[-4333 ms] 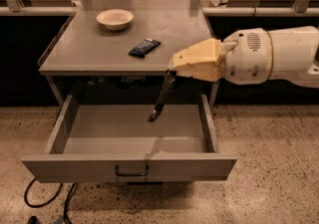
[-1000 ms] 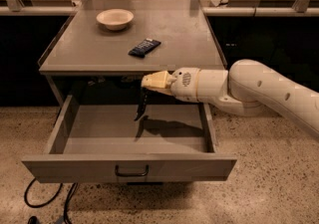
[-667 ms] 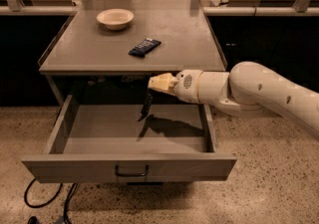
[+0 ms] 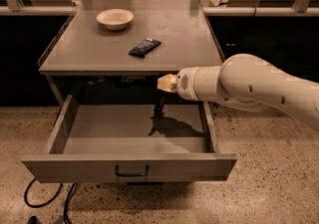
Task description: Place rxbar chocolate into top drawer
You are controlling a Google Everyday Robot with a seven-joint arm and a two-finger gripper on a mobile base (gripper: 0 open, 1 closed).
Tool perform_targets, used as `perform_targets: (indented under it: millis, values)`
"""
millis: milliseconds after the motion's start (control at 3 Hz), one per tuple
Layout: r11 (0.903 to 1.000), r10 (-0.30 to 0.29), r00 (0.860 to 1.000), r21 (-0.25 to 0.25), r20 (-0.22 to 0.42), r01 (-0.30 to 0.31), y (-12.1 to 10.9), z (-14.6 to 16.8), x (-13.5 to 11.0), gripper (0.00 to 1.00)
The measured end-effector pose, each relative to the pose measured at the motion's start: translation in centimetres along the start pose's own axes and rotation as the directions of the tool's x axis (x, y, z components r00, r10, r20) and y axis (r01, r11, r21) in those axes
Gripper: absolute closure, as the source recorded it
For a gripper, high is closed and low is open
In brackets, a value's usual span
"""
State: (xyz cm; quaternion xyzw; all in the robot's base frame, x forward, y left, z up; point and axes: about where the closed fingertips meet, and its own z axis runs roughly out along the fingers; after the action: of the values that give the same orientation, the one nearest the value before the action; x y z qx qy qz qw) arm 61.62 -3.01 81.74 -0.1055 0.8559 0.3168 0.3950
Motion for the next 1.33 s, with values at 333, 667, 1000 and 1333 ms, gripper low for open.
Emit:
perform_targets:
  millis: [333, 667, 1000, 1333]
  values:
    - [0.9946, -0.082, 0.995, 0.058, -0.056, 0.085, -0.4, 0.5, 1.6, 1.0]
    - [0.9949, -0.072, 0.995, 0.066, -0.062, 0.076, -0.6, 1.1, 2.1, 1.0]
    - [0.9972, -0.023, 0.997, 0.07, -0.073, 0.028, -1.8, 2.4, 3.8, 1.0]
    - [0.9966, 0.044, 0.993, 0.074, -0.111, -0.036, -3.7, 4.8, 6.4, 1.0]
